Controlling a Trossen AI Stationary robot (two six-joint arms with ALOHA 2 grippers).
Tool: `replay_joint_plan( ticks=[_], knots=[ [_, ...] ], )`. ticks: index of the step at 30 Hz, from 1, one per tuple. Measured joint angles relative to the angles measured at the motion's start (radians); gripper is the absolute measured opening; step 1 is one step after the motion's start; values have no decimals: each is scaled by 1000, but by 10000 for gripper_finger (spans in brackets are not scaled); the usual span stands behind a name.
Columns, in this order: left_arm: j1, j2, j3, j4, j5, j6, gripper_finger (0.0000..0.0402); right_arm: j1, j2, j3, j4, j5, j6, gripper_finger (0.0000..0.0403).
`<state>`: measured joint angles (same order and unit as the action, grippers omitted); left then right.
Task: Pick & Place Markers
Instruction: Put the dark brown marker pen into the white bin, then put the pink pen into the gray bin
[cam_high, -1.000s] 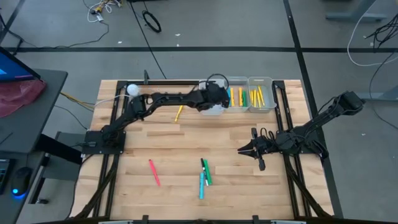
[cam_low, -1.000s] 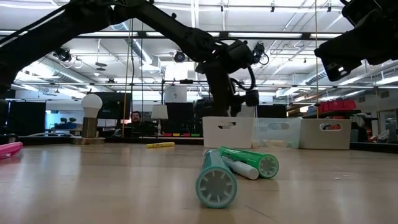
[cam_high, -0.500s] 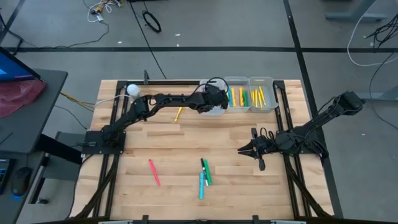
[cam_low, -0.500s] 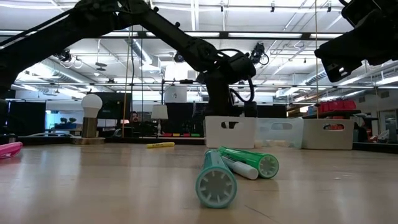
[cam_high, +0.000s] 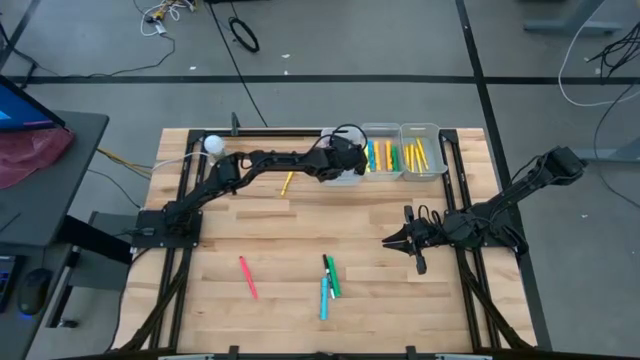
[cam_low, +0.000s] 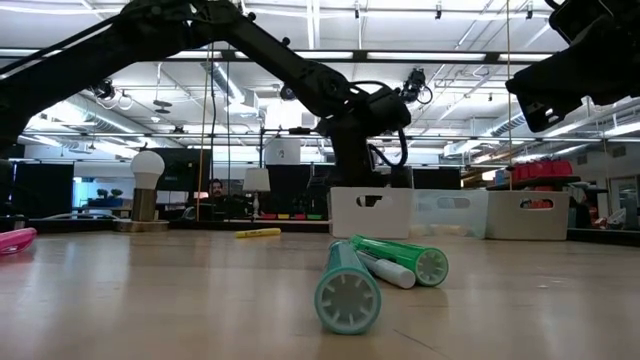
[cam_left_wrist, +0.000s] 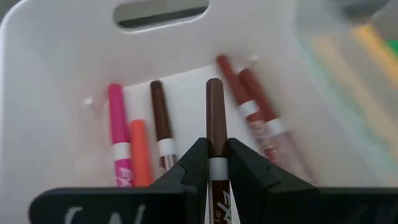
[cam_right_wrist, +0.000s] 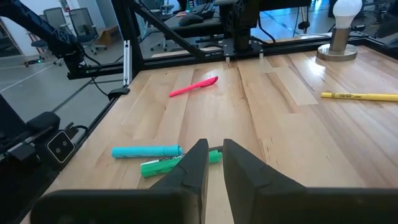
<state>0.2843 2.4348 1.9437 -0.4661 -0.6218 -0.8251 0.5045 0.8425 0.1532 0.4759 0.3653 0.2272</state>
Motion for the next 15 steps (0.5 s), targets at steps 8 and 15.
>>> replay_joint_plan(
  ticks=[8, 15],
  knots=[
    [16, 3, -2, -2, 47, -3, 79, 0, 0, 0, 0, 0, 0, 49],
    [16, 3, -2, 4, 49, -1, 94, 0, 0, 0, 0, 0, 0, 49]
  ],
)
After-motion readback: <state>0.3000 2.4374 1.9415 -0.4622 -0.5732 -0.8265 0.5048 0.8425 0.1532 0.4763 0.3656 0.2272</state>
